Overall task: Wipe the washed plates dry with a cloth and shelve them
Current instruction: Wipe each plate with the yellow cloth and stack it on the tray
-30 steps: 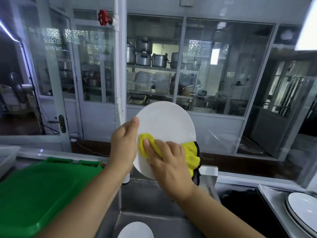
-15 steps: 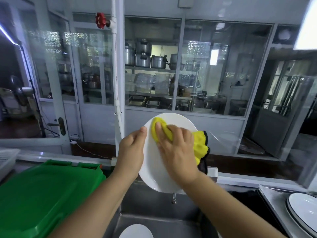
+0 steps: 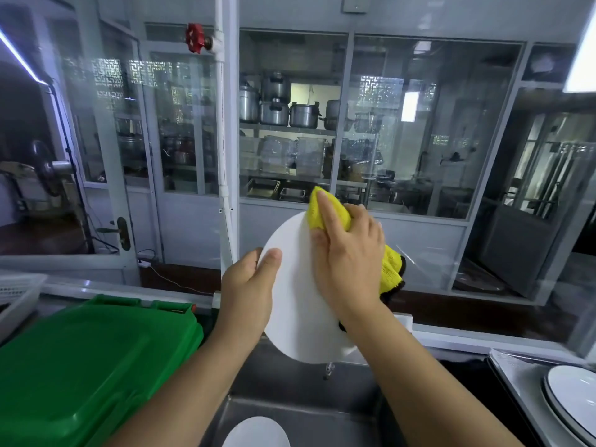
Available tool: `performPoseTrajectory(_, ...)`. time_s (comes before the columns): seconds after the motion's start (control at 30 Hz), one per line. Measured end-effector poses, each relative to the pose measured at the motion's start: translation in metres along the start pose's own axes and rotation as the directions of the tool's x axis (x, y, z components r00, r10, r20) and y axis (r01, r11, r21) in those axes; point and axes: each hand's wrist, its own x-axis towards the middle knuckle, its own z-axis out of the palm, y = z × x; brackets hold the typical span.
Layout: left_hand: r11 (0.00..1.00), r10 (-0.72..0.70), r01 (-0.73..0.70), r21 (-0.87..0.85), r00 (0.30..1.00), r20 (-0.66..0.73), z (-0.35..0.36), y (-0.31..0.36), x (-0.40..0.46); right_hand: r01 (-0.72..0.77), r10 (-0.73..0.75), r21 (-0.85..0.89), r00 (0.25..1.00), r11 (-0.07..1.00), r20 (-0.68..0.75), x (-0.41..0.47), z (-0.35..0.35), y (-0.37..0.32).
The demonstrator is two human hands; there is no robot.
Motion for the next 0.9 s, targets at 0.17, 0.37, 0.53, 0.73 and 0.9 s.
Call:
performPoseTrajectory(0.17,0.998,-0.025,0.025,-0.049,1.000,0.009,-0.003,0.000,-0.013,-0.248,0.229,0.084,0.955,0.965,0.190,-0.009,-0.012,0.023)
performPoseTrajectory(0.37,0.964,-0.262,0.224,0.146,0.902,0.344,-0.010,0.008,0.009,-0.015,0.019,-0.026,0.981,1.000,0.191,-0.009,-0.025,0.039)
performPoseTrajectory(0.53,0.948,-0.134,-0.015,0.318,0.887,0.442,0.002,0.024,0.025,0.240,-0.235,-0.063,0.968,0.969,0.086,-0.009,-0.029,0.032)
performPoseTrajectory(0.73,0.956,0.004,-0.105,0.275,0.939,0.343,0.010,0.024,0.007,0.357,-0.359,-0.086,0.933,0.930,0.002,-0.007,-0.030,0.027)
performPoseTrajectory(0.9,0.972,0.070,-0.102,0.212,0.986,0.154,0.011,0.030,-0.009,0.047,-0.049,-0.020,0.996,0.999,-0.073,-0.009,-0.026,0.040)
